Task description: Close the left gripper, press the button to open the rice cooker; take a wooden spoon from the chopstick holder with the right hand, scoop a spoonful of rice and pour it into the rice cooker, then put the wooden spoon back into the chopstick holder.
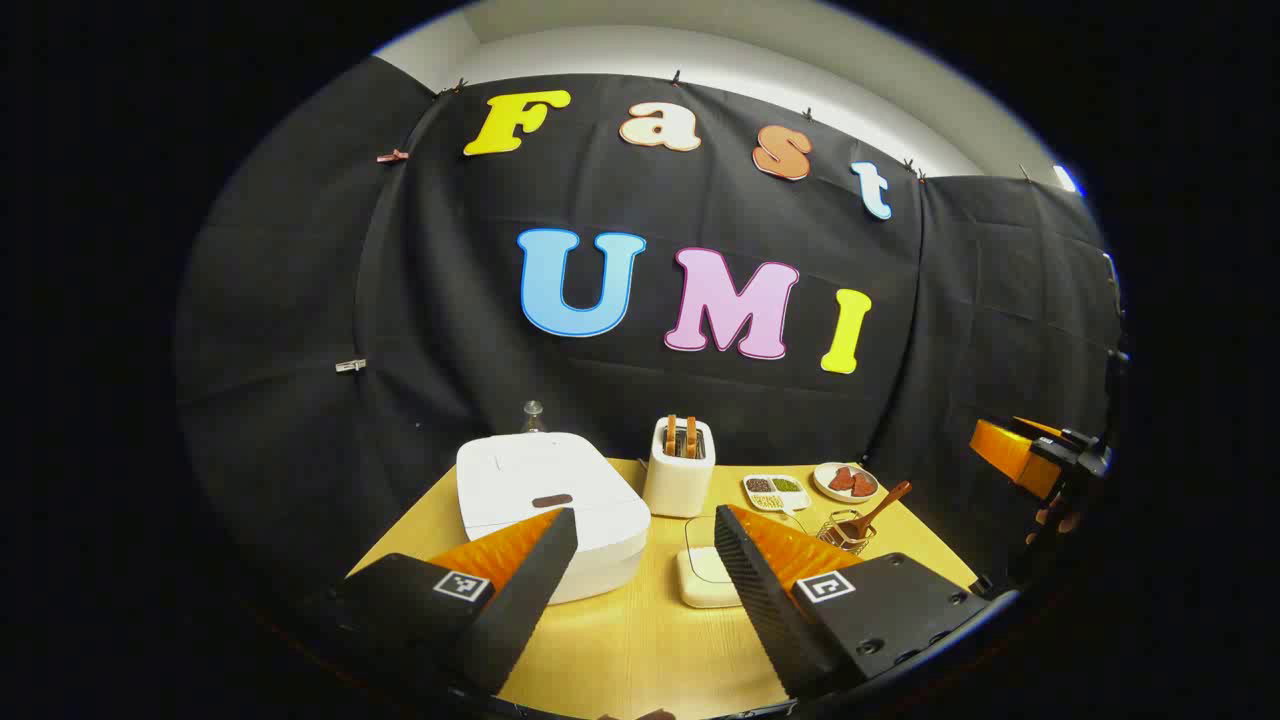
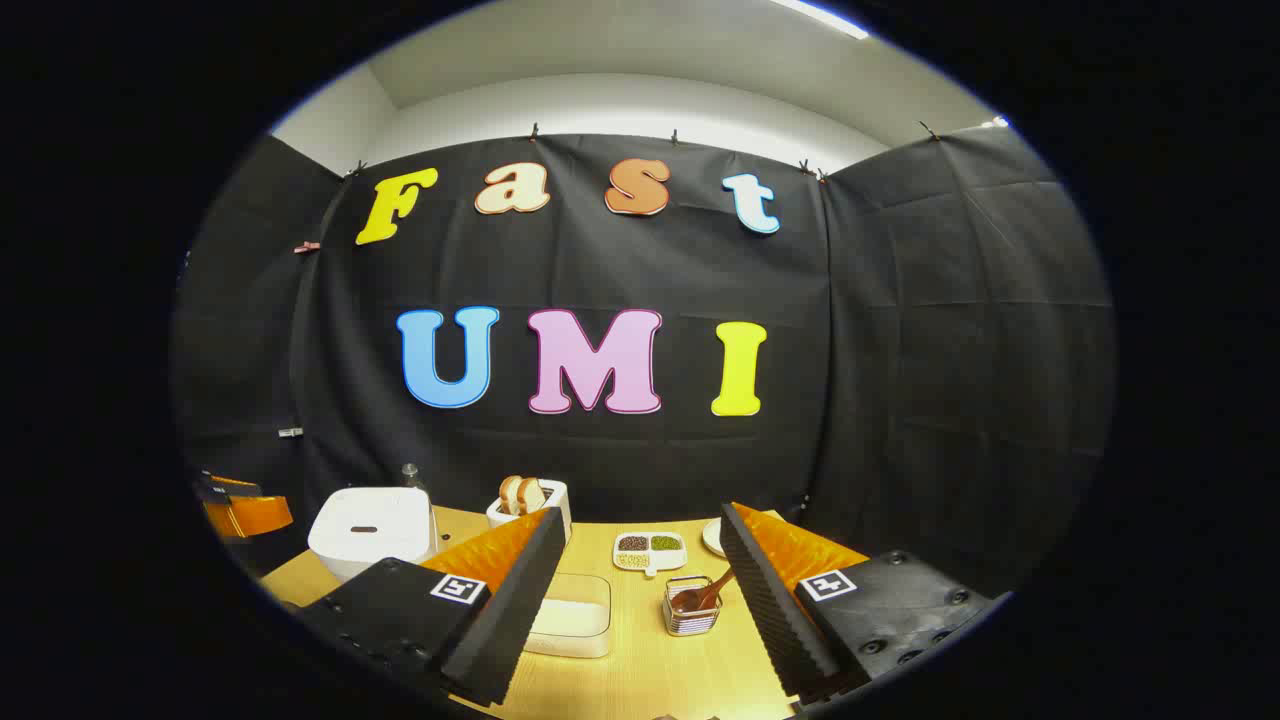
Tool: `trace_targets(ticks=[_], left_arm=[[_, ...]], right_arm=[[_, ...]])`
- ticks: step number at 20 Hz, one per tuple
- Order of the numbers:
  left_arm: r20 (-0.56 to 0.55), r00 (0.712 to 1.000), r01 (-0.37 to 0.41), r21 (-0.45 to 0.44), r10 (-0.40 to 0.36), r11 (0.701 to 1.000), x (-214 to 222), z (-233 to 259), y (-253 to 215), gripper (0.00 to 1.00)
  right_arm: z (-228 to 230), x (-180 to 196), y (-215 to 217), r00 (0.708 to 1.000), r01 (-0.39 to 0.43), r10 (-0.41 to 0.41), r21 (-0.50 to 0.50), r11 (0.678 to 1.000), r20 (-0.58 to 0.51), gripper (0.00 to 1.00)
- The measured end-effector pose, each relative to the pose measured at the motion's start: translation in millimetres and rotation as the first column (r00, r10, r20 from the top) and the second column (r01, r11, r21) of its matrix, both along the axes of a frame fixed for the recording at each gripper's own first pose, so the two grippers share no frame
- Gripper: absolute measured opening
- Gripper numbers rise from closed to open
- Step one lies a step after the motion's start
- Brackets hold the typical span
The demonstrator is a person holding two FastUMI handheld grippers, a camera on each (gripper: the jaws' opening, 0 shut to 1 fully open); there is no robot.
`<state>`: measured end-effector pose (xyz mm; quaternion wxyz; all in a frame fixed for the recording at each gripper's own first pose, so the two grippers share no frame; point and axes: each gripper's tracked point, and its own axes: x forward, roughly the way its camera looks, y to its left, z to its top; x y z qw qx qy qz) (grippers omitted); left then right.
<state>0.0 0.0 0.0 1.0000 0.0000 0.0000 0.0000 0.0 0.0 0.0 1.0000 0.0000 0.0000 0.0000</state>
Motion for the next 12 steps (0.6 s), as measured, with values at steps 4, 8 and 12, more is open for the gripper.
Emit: trace_targets(ticks=[4,8,12], left_arm=[[0.024,1.0,-0.01,0.022,0.01,1.0,3.2,7.3,-14.8,0.96],[0.021,1.0,-0.017,0.031,0.017,0.999,7.7,10.4,-25.8,0.95],[0.017,1.0,-0.024,0.029,0.024,0.999,11.5,9.8,-31.0,0.96]], right_arm=[[-6.8,7.3,-6.1,1.0,-0.02,0.021,0.01,1.0,-0.011,0.98],[-11.3,15.0,-11.0,0.999,-0.035,0.035,0.02,0.999,-0.02,0.98],[-17.2,17.8,-12.9,0.999,-0.033,0.035,0.034,0.999,-0.038,0.98]])
